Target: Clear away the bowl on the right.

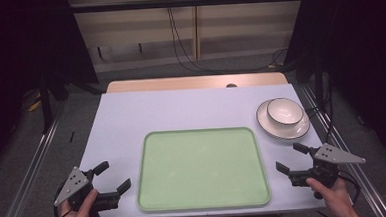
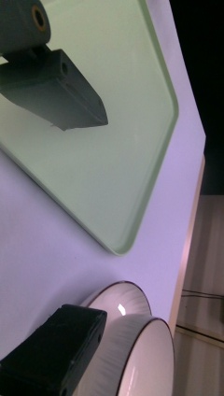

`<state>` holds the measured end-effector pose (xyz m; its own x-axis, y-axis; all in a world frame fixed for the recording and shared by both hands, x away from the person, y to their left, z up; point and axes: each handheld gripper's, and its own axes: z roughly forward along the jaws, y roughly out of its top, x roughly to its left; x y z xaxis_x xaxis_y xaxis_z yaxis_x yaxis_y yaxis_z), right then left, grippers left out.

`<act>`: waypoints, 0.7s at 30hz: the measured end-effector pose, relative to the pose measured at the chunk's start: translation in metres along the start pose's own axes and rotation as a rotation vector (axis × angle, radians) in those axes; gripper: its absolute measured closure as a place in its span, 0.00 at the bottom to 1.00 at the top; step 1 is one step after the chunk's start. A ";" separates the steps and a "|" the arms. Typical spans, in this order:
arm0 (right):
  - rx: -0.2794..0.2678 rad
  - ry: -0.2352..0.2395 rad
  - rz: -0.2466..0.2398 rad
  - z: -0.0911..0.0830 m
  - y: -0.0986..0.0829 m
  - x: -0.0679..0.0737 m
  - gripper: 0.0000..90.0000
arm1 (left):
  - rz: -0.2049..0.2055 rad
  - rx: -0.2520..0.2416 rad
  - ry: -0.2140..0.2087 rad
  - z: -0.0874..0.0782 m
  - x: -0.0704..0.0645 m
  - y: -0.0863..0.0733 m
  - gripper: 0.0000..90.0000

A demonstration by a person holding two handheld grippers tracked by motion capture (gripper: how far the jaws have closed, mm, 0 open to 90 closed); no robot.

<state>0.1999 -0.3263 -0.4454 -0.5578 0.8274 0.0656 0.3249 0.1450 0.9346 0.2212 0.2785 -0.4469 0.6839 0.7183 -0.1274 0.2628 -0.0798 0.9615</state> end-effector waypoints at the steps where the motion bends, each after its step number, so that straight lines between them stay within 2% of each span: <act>1: 0.007 0.003 0.002 0.001 0.000 0.000 0.07 | 0.001 0.000 0.000 0.000 0.000 0.000 0.01; 7: 0.015 0.015 0.012 0.002 0.000 -0.001 0.07 | 0.003 0.000 0.005 -0.001 0.000 0.000 0.02; 21: 0.046 0.013 -0.002 -0.003 0.004 -0.005 0.10 | 0.009 -0.002 -0.002 0.000 -0.001 0.001 0.01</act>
<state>0.2020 -0.3317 -0.4412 -0.5684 0.8199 0.0687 0.3583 0.1714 0.9177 0.2208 0.2783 -0.4458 0.6877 0.7162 -0.1192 0.2552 -0.0848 0.9632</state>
